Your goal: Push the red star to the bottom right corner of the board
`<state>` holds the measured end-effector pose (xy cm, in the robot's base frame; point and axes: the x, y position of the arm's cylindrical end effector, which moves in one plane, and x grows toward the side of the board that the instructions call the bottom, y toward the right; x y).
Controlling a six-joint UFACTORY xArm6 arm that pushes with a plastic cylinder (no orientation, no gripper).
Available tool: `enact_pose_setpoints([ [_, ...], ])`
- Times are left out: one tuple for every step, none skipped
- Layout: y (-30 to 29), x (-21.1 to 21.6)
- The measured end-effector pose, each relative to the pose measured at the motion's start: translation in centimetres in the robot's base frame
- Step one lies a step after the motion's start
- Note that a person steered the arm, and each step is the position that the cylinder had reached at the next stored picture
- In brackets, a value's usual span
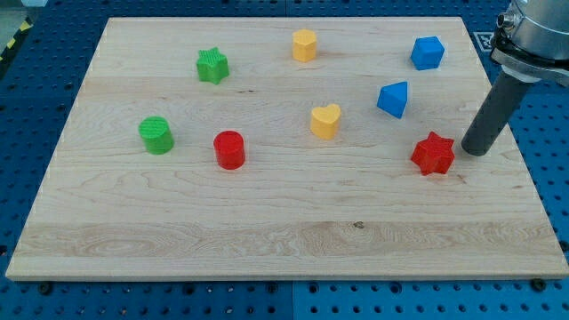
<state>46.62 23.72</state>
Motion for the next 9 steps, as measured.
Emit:
enact_pose_setpoints([
  [0.0, 0.0],
  [0.0, 0.2],
  [-0.2, -3.1],
  [-4.5, -8.6],
  [-14.2, -6.2],
  [-17.9, 0.9],
  [-10.0, 8.0],
  [-7.3, 5.7],
  [-13.8, -2.7],
])
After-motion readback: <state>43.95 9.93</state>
